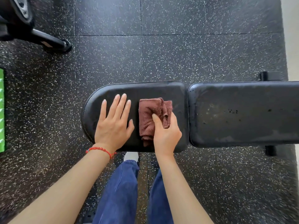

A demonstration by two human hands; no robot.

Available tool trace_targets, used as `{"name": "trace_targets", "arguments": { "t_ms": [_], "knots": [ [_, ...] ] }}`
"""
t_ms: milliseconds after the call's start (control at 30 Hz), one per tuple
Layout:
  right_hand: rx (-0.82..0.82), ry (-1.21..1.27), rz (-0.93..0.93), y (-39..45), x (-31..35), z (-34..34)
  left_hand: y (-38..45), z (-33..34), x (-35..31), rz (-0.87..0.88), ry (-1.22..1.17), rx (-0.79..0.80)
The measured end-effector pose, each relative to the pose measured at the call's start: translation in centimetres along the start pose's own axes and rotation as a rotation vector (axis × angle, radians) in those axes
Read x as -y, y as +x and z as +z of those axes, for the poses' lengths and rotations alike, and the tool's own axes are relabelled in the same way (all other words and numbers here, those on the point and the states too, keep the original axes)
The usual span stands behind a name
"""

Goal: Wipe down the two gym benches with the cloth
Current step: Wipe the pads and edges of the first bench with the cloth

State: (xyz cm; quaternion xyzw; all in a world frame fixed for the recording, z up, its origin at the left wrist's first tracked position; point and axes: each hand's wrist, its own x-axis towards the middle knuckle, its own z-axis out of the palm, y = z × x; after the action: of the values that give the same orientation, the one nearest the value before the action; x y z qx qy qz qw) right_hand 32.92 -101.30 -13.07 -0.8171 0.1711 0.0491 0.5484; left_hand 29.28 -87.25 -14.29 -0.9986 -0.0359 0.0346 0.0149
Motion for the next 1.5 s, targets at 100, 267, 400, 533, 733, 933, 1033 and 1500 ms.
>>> {"name": "trace_targets", "arguments": {
  "t_ms": [100,267,400,533,733,933,1033,1500],
  "knots": [
    [-0.01,0.038,0.004,1.8,1.2,1.2,-0.1,-0.1,0.0,-0.002,-0.012,-0.006],
    [0.016,-0.001,-0.125,6.1,3.1,4.8,0.0,0.0,0.0,-0.003,-0.001,-0.035],
    [0.053,-0.048,-0.165,6.3,1.6,4.4,-0.1,0.1,0.0,0.006,0.012,-0.06],
    [0.011,-0.063,-0.176,7.3,0.6,2.3,-0.1,0.2,0.0,0.004,0.028,-0.067],
    [-0.169,-0.154,-0.09,11.0,-1.7,-2.6,0.0,0.4,-0.2,-0.009,0.029,-0.08],
    [-0.12,-0.119,-0.082,10.0,-1.4,-2.1,-0.1,0.4,-0.2,-0.006,0.029,-0.089],
    [-0.059,-0.095,-0.107,8.6,-1.0,-1.1,-0.1,0.5,-0.2,-0.005,0.032,-0.091],
    [-0.079,-0.109,0.023,6.9,-4.5,-6.0,-0.1,0.4,-0.1,-0.003,0.018,-0.091]
  ]
}}
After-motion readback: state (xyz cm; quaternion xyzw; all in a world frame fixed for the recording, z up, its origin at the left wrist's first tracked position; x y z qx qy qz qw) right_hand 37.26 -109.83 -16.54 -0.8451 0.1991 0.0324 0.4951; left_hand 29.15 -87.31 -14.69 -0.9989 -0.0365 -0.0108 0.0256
